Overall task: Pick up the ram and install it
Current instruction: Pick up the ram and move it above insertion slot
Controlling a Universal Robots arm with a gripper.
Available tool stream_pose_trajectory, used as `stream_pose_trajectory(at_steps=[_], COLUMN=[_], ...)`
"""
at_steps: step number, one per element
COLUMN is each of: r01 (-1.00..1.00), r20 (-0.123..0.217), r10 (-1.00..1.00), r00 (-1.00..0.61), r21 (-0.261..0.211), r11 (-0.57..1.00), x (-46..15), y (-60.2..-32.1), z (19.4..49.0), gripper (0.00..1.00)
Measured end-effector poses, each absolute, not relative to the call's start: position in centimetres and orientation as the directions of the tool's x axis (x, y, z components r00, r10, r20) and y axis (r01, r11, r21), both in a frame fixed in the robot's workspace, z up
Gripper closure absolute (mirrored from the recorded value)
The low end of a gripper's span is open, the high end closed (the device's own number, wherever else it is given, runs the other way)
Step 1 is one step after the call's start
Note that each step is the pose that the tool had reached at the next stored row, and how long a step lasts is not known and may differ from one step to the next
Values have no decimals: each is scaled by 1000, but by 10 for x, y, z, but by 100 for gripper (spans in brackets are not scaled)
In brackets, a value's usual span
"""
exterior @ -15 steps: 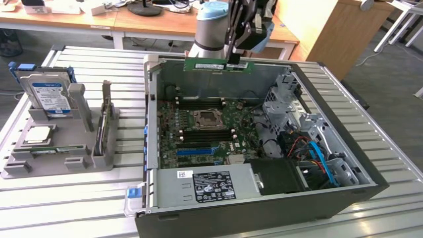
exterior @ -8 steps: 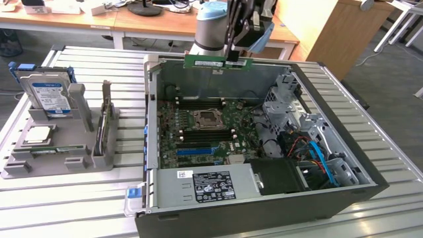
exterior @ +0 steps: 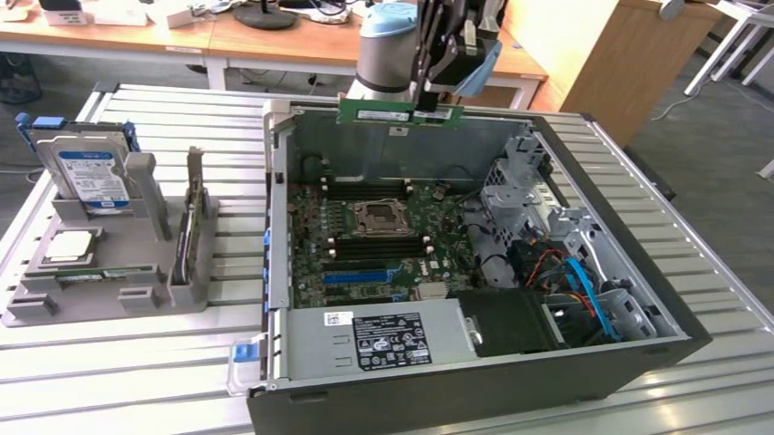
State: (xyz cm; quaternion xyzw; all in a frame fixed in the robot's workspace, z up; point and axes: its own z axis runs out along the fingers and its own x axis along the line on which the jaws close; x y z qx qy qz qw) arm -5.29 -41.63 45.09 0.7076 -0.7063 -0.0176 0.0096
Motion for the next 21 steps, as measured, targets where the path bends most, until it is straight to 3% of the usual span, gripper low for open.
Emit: stream_pose_trajectory(at_steps=[21], r01=[-999], r20=[-22], r10=[-1000], r00=[2], r21=[35], r11=[-3], x=[-44], y=[-417], z=[439], gripper=[88])
